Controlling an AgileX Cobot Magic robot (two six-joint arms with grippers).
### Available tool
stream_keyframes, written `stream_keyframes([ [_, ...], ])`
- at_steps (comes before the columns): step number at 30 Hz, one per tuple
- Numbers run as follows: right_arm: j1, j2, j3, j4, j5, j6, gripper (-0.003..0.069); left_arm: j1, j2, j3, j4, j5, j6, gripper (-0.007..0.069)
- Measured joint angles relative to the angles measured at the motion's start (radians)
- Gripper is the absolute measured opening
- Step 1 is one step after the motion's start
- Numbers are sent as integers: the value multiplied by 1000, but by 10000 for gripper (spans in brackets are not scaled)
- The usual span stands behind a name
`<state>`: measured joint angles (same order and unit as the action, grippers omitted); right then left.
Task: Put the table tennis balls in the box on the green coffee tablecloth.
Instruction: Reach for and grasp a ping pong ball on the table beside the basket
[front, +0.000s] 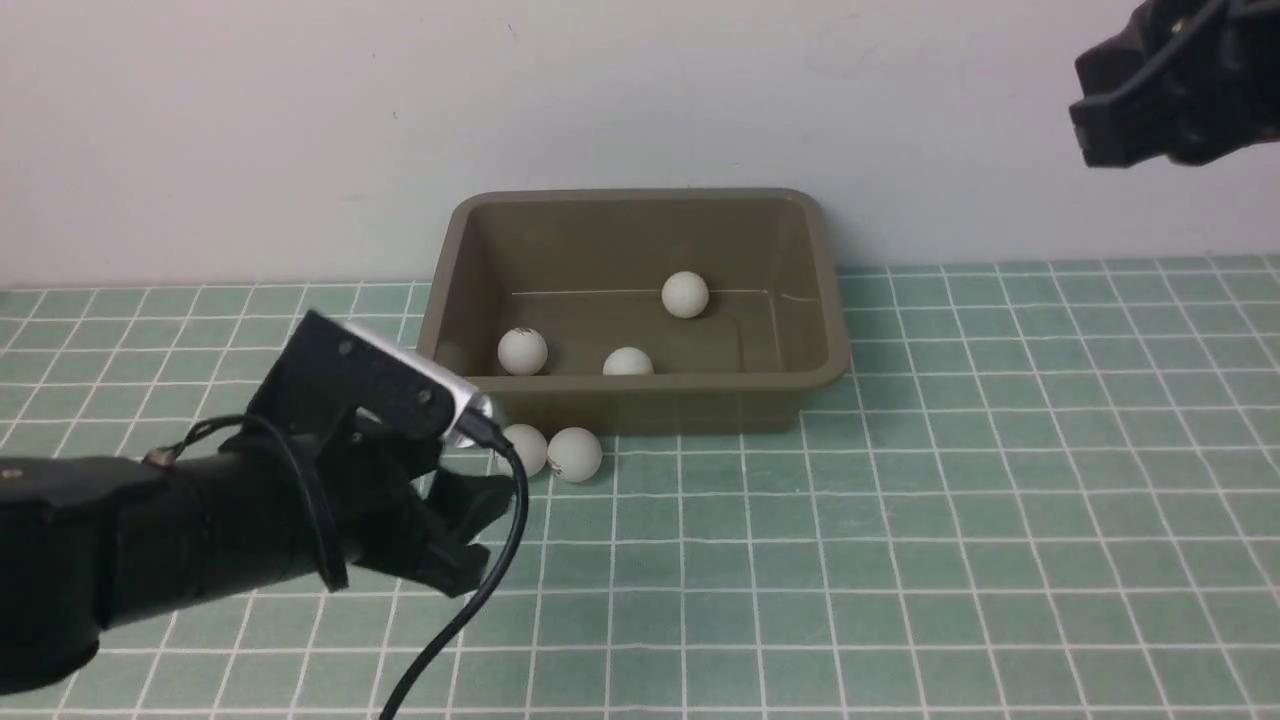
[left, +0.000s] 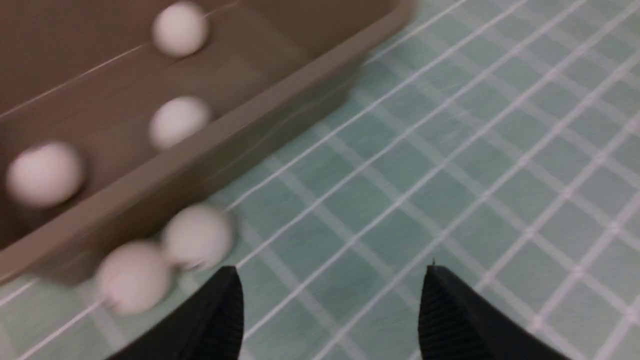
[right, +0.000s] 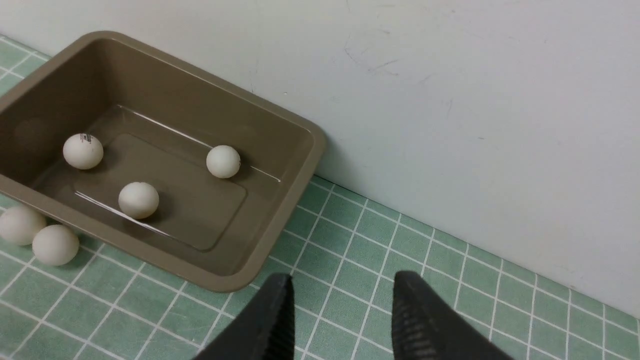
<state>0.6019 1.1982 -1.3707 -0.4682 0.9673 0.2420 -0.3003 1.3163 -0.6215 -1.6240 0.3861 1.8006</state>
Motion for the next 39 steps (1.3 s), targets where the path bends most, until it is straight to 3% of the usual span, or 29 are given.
stream_keyframes([
  [14,0,0,0,0,-36,0,261,0,0,-2,150,456,-215,427],
  [20,0,0,0,0,-37,0,261,0,0,-3,237,578,-399,427],
  [26,0,0,0,-1,-37,0,261,0,0,-8,578,503,-795,427],
  [28,0,0,0,-1,-37,0,261,0,0,-8,672,453,-885,427],
  [33,0,0,0,-1,-37,0,261,0,0,-8,979,265,-1241,427],
  [35,0,0,0,-1,-37,0,261,0,0,-8,1101,215,-1340,427],
  [39,0,0,0,-1,-41,0,261,0,0,-8,1231,101,-1413,427],
])
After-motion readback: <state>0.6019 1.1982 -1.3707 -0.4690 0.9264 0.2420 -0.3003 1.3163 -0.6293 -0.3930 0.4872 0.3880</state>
